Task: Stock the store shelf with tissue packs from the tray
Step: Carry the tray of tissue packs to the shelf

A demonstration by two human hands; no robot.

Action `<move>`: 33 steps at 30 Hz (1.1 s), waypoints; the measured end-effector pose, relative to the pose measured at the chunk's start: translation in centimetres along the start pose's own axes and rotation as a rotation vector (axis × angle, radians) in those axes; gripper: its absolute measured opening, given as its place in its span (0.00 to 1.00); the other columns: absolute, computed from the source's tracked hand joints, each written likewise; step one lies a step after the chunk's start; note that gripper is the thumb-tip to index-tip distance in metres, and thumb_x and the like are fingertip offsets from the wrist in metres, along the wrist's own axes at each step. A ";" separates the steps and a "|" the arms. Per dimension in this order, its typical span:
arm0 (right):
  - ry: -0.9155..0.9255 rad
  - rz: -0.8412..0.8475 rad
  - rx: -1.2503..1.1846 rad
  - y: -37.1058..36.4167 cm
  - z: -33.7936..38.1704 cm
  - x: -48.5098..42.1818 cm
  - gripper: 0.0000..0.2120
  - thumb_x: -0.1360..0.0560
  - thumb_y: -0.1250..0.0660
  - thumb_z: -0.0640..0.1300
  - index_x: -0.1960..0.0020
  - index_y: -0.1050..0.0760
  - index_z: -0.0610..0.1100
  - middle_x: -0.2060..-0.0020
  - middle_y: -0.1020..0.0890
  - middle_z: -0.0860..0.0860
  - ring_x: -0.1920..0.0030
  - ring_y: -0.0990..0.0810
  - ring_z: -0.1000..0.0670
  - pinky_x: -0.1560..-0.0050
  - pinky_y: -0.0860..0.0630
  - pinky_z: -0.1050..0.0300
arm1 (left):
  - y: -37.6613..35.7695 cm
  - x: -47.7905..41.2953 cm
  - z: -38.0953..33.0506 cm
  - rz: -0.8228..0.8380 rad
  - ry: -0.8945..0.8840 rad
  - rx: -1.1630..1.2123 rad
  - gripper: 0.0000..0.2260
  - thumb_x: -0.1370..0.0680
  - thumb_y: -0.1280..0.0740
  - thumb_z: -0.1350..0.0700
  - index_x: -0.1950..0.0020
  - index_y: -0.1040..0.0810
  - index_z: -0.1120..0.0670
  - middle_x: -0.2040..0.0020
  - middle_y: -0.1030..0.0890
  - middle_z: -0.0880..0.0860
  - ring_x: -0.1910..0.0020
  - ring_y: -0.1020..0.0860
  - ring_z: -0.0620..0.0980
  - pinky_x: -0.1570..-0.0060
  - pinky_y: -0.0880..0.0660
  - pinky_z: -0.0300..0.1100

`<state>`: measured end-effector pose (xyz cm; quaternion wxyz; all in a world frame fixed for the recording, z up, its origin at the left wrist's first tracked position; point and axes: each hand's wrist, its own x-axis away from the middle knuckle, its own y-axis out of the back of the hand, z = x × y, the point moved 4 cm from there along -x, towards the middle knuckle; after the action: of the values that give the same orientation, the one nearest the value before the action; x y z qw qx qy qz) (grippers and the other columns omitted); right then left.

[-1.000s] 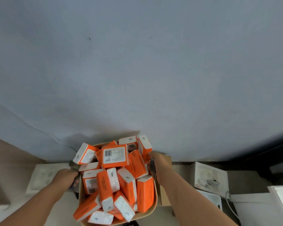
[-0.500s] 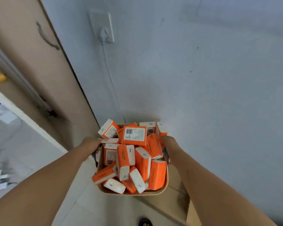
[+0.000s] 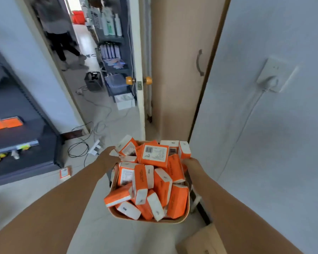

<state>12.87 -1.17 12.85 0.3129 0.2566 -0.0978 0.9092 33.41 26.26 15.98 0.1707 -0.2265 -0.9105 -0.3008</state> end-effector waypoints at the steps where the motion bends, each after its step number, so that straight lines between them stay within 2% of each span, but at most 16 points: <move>1: 0.008 0.052 0.034 -2.6 0.4 -0.5 0.17 0.24 0.30 0.45 0.36 0.19 0.44 0.48 0.12 0.44 0.49 0.12 0.41 0.42 0.17 0.38 | 2.1 0.0 1.5 -0.033 0.026 0.032 0.23 0.23 0.31 0.68 0.30 0.27 0.54 0.52 0.18 0.62 0.60 0.20 0.55 0.61 0.24 0.44; 4: 0.032 0.222 0.093 -10.8 1.4 -1.0 0.13 0.21 0.32 0.42 0.38 0.19 0.48 0.49 0.12 0.46 0.48 0.12 0.43 0.42 0.17 0.40 | 8.2 0.5 6.3 -0.097 0.127 0.079 0.19 0.23 0.31 0.68 0.34 0.24 0.54 0.49 0.16 0.68 0.59 0.19 0.58 0.56 0.23 0.48; 9: -0.052 0.329 0.167 -23.7 0.1 -1.3 0.14 0.27 0.29 0.42 0.42 0.18 0.39 0.49 0.13 0.40 0.48 0.13 0.38 0.39 0.19 0.38 | 18.7 2.5 14.2 -0.232 0.253 0.206 0.14 0.21 0.27 0.61 0.39 0.23 0.51 0.51 0.15 0.58 0.58 0.15 0.54 0.65 0.20 0.42; 12: -0.118 0.414 0.249 -32.4 -1.7 -1.6 0.18 0.29 0.28 0.49 0.40 0.19 0.43 0.49 0.12 0.43 0.48 0.13 0.39 0.40 0.19 0.38 | 24.8 3.3 19.3 -0.263 0.327 0.250 0.20 0.23 0.24 0.56 0.33 0.25 0.50 0.48 0.14 0.56 0.57 0.13 0.54 0.66 0.18 0.43; 15: -0.124 0.485 0.315 -40.8 -2.8 -0.8 0.10 0.26 0.27 0.48 0.47 0.20 0.44 0.55 0.12 0.45 0.53 0.13 0.45 0.48 0.17 0.46 | 30.7 5.0 22.8 -0.331 0.364 0.229 0.16 0.20 0.27 0.55 0.35 0.26 0.50 0.48 0.15 0.56 0.59 0.16 0.50 0.72 0.23 0.36; 16: -0.136 0.502 0.338 -43.4 -2.9 -0.2 0.09 0.26 0.27 0.46 0.48 0.20 0.44 0.57 0.12 0.45 0.54 0.12 0.44 0.47 0.16 0.46 | 32.4 5.5 24.0 -0.358 0.384 0.233 0.14 0.20 0.28 0.57 0.36 0.26 0.52 0.49 0.16 0.57 0.60 0.17 0.50 0.73 0.25 0.35; 20: -0.131 0.587 0.402 -52.4 -4.1 2.4 0.06 0.25 0.28 0.45 0.52 0.19 0.42 0.61 0.12 0.44 0.51 0.12 0.38 0.39 0.19 0.39 | 38.9 7.7 29.7 -0.484 0.493 0.281 0.21 0.20 0.30 0.61 0.28 0.28 0.55 0.49 0.17 0.61 0.58 0.17 0.55 0.70 0.23 0.40; 24: -0.104 0.715 0.456 -60.1 -5.0 3.6 0.13 0.27 0.30 0.47 0.48 0.16 0.39 0.55 0.12 0.40 0.50 0.12 0.38 0.38 0.20 0.36 | 43.7 10.4 34.1 -0.615 0.569 0.329 0.23 0.20 0.30 0.61 0.25 0.28 0.52 0.50 0.16 0.62 0.62 0.20 0.53 0.65 0.23 0.42; 28: -0.113 0.775 0.501 -68.4 -6.1 2.3 0.12 0.24 0.31 0.49 0.44 0.16 0.44 0.54 0.12 0.43 0.51 0.12 0.41 0.40 0.18 0.39 | 47.2 12.1 38.6 -0.715 0.692 0.486 0.18 0.21 0.27 0.56 0.32 0.23 0.49 0.54 0.15 0.61 0.64 0.20 0.53 0.59 0.21 0.45; 30: -0.122 0.846 0.564 -72.7 -6.6 1.8 0.13 0.24 0.31 0.52 0.46 0.16 0.47 0.53 0.12 0.44 0.51 0.12 0.40 0.40 0.19 0.39 | 48.7 12.9 40.2 -0.771 0.738 0.544 0.13 0.21 0.27 0.55 0.38 0.23 0.47 0.52 0.14 0.62 0.63 0.20 0.52 0.53 0.18 0.48; 33: -0.101 0.938 0.694 -79.6 -7.1 0.5 0.18 0.29 0.30 0.56 0.48 0.16 0.43 0.54 0.12 0.45 0.54 0.13 0.42 0.39 0.20 0.42 | 51.1 13.8 42.4 -0.867 0.778 0.645 0.11 0.19 0.28 0.54 0.39 0.25 0.45 0.52 0.14 0.61 0.63 0.20 0.52 0.49 0.18 0.50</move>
<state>58.91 63.97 8.41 -0.2306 0.3163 0.0878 0.9160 40.75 93.67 13.93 0.4096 0.3475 -0.8357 -0.1144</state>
